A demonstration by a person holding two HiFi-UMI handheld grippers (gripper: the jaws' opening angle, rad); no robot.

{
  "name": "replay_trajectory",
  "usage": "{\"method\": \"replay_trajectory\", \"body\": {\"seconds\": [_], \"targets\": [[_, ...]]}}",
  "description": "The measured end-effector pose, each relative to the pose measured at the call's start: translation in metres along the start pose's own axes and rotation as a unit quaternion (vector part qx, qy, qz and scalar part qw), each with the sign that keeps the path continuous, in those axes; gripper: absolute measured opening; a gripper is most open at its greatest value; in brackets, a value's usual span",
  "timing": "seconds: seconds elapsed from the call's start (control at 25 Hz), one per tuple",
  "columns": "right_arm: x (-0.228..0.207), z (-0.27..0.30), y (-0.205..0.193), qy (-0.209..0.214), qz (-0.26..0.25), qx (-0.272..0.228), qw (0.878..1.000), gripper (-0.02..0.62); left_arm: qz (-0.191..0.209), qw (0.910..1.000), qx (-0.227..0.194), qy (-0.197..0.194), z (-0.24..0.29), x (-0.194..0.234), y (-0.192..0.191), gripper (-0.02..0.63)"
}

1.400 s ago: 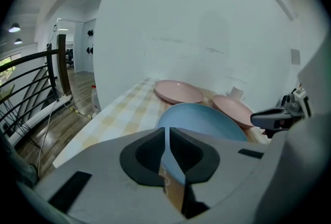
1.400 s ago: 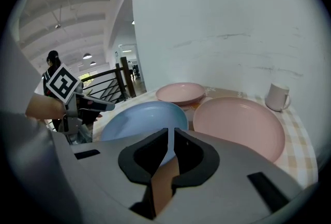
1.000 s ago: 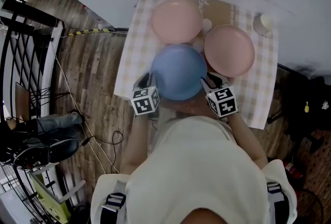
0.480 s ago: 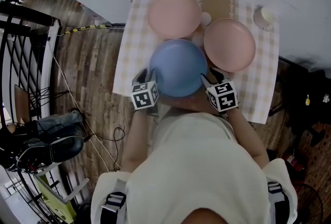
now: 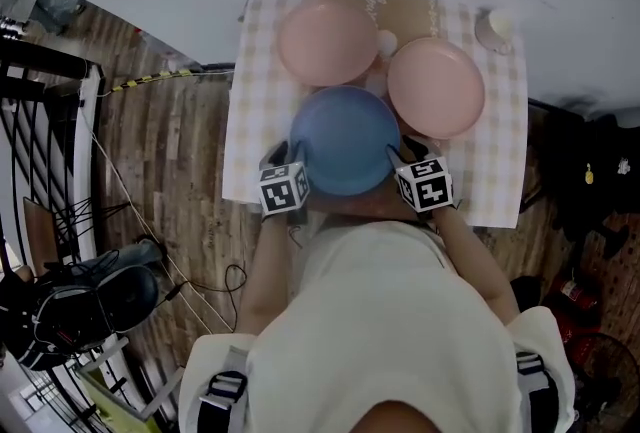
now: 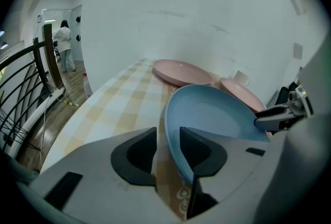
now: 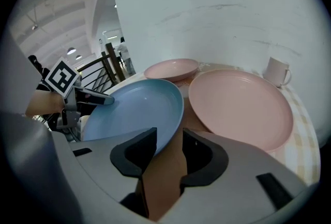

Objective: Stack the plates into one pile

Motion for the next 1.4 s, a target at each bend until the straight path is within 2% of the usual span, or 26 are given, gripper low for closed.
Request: {"method": "replay_trajectory", "body": {"seconds": [0.12,0.32,0.44,0.56,0.84,1.0,1.4], "targets": [[-0.001,0.001,0.000,-0.013,0.000,-0.002,1.000,0.123,0.002,1.0000,-0.003,-0.002,0.002,0.003,0.002,0.086],[0.002,0.000,0.001,-0.040,0.003,-0.009,0.999,0.092,0.012,0.9994,-0.005,-0.031,0.001,0.004,0.003,0.080],[0.003,-0.001,0.001,-0.048,0.013,-0.010,0.999,0.086,0.032,0.9986,-0.002,-0.043,0.002,0.000,0.003,0.048],[0.005,-0.004,0.001,-0.053,0.019,-0.014,0.998,0.081,0.044,0.9980,0.000,-0.045,0.001,0.000,0.003,0.045],[0.010,-0.015,0.008,-0.066,0.028,-0.034,0.997,0.076,0.027,0.9970,-0.017,-0.070,-0.008,0.001,0.010,0.041],[0.010,-0.023,0.010,-0.076,0.041,-0.044,0.995,0.074,0.031,0.9958,-0.026,-0.083,-0.012,-0.003,0.020,0.038],[-0.017,-0.040,0.020,-0.098,0.050,-0.065,0.992,0.071,0.038,0.9928,-0.047,-0.104,-0.009,-0.032,0.044,0.037]]}}
Point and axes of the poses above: the fingertips, and each gripper's own axes: z forward along the fingers, x to its left, y out of its top, the point moved 3 cm from there along -z, backward along the fingers, and after that the axes turned 3 degrees about -y, right-handed, at the moved point
